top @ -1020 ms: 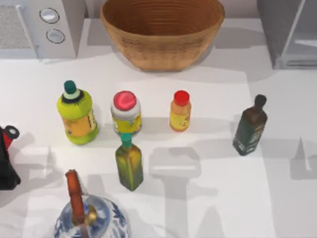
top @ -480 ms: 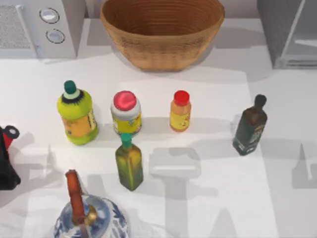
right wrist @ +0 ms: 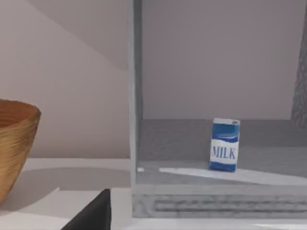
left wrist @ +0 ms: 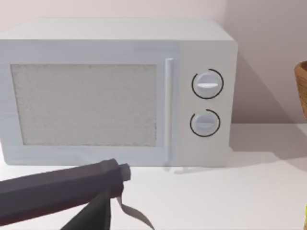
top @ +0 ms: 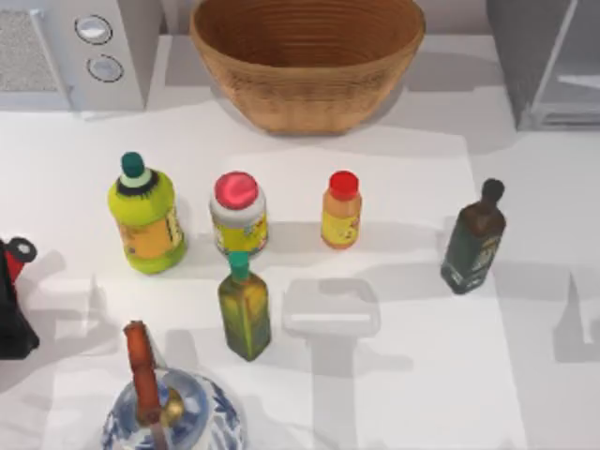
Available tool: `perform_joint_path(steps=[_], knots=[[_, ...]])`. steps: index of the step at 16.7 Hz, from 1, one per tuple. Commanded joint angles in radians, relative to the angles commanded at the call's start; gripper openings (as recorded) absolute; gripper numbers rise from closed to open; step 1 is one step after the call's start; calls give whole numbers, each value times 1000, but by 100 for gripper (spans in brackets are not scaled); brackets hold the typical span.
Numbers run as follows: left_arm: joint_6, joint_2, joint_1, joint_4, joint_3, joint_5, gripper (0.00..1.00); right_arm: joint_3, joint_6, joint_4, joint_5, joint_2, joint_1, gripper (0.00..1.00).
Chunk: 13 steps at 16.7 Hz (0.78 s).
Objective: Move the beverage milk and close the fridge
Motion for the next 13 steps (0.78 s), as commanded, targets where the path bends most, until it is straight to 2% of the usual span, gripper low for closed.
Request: perform_joint_path(steps=[9, 13], knots=[[0, 0, 0, 0, 0, 0, 100, 316, -1, -863, 4, -396, 0, 100], [0, 0, 0, 0, 0, 0, 100, 444, -4, -1135, 6, -549, 1, 100]])
